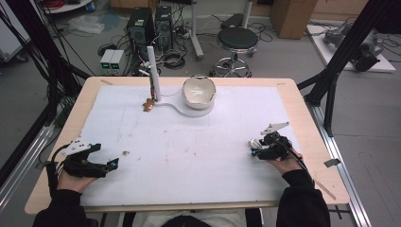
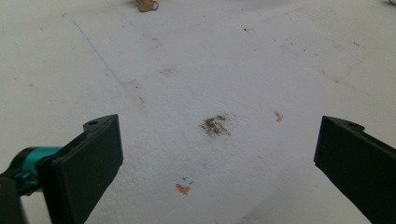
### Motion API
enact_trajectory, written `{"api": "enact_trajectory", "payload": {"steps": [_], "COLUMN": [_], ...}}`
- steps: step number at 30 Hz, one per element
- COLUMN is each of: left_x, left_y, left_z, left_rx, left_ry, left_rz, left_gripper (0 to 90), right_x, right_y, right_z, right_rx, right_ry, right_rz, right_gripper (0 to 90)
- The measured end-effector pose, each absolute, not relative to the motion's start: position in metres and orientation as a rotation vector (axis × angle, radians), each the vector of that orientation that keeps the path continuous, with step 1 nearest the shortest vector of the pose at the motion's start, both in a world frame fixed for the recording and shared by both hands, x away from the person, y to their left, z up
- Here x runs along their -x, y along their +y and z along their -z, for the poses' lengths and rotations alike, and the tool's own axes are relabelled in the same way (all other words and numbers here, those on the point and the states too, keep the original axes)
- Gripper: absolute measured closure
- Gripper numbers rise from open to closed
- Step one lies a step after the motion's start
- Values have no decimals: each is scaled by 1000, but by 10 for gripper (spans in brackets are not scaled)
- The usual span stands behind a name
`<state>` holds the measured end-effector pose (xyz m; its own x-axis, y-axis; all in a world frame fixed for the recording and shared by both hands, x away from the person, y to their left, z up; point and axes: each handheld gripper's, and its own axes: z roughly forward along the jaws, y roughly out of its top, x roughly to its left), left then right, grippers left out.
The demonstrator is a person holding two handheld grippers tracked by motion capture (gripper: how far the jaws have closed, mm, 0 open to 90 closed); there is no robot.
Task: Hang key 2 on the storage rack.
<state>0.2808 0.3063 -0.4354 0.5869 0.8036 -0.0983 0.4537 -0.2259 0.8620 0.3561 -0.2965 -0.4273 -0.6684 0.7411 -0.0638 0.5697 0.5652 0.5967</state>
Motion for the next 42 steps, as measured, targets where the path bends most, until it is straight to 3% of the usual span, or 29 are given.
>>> {"api": "enact_trajectory", "payload": {"steps": [7, 10, 13, 42], "left_x": [-281, -281, -282, -282], "left_y": [306, 306, 306, 305], "left_z": [436, 436, 436, 437], "left_rx": [-1867, -1868, -1870, -1875], "left_ry": [1014, 1013, 1010, 988], "left_rz": [-463, -463, -464, -458], "left_gripper": [17, 17, 17, 17], "right_x": [-357, -357, -356, -351], "right_y": [-293, -292, -291, -291], "right_z": [429, 429, 429, 403], "right_rx": [-1074, -1055, -1043, -1082], "right_ry": [2497, 2508, 2505, 2359], "right_rz": [-738, -732, -723, -957], "right_gripper": [593, 701, 734, 741]}}
